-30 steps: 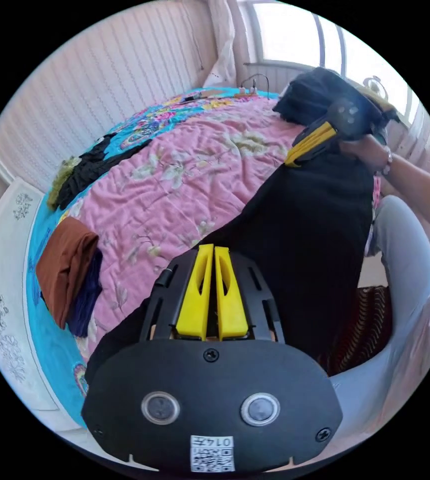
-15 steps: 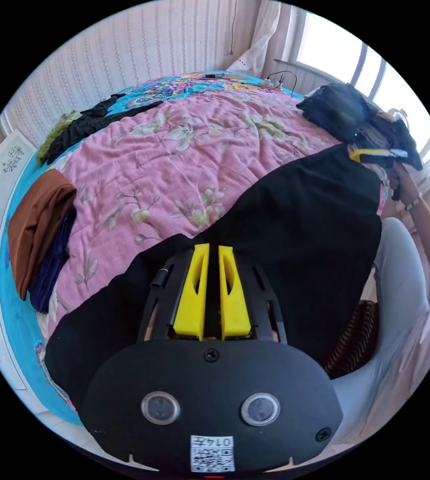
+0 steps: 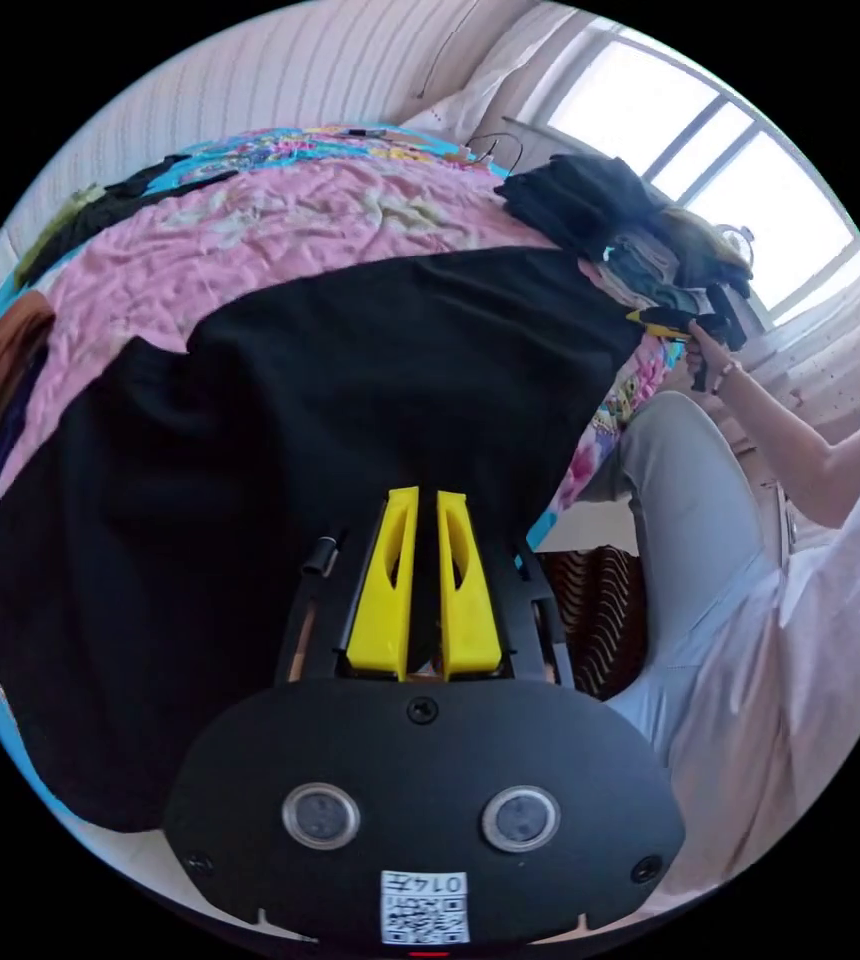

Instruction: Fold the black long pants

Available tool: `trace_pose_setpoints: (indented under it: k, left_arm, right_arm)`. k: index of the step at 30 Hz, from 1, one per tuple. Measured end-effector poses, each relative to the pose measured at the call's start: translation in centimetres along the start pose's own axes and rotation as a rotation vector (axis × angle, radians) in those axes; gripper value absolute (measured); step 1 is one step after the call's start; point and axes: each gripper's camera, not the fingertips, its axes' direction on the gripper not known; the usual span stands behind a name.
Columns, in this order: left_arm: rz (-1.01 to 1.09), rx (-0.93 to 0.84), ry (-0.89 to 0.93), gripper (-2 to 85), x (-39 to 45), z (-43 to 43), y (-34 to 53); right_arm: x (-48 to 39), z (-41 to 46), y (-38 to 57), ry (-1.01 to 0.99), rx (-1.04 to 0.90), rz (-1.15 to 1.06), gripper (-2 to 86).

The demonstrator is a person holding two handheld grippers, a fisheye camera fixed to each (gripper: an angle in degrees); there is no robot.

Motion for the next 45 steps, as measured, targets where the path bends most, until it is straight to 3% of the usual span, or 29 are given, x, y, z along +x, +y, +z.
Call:
trace_pose_setpoints:
  k: [4,6,10,16,20,23,28,30,33,35,36,39,45]
  left_arm:
    - [-0.017,0.035,-0.066,4.0,0.3,1.6,0.8]
    - [-0.049,0.026,-0.046,4.0,-0.2,2.1,0.9]
    - [-0.012,0.042,-0.007,3.8,0.4,3.0,0.8]
    - [-0.019,0.049,0.002,3.6,0.7,6.3,1.1]
    - [-0.019,0.058,0.008,3.5,0.7,6.1,2.4]
    - [0.066,0.073,-0.056,2.2,2.5,5.8,3.4]
    - [0.154,-0.002,-0.072,-0.7,6.4,9.2,2.8]
    - [0.163,-0.015,-0.111,-0.9,7.9,11.3,2.7]
    - [0.218,-0.071,-0.166,-1.0,9.1,14.7,3.4]
    - [0.252,-0.043,-0.174,-1.0,9.4,15.6,3.9]
    - [0.266,-0.04,-0.164,-1.0,9.5,16.0,4.0]
    - [0.298,-0.001,-0.139,-1.0,9.5,16.9,4.6]
    - [0.314,0.042,-0.112,-1.0,10.2,18.6,5.2]
  right_arm:
    - [1.5,1.6,-0.5,-0.136,-0.073,-0.009,3.0]
    - [2.3,0.4,-0.6,-0.186,-0.023,0.006,1.7]
    - [3.1,-1.9,-0.5,-0.175,0.011,-0.003,1.0]
    - [3.1,3.0,-0.2,-0.051,-0.087,0.049,1.4]
    - [0.7,2.2,1.8,0.143,0.049,0.133,1.1]
    - [-6.3,2.3,3.0,0.312,0.142,-0.023,0.1]
    - [-25.9,12.6,3.2,0.091,-0.008,-0.586,-0.2]
    - [-36.4,20.4,4.8,-0.04,-0.176,-0.851,-0.3]
    - [-47.1,29.5,7.3,0.145,-0.236,-1.099,-0.3]
    - [-51.0,35.1,8.3,0.29,-0.264,-1.187,-0.3]
    - [-52.4,39.3,8.6,0.395,-0.376,-1.189,-0.4]
    - [-56.0,42.4,9.1,0.467,-0.455,-1.253,-0.5]
    - [-59.1,46.3,7.4,0.369,-0.619,-1.207,-0.7]
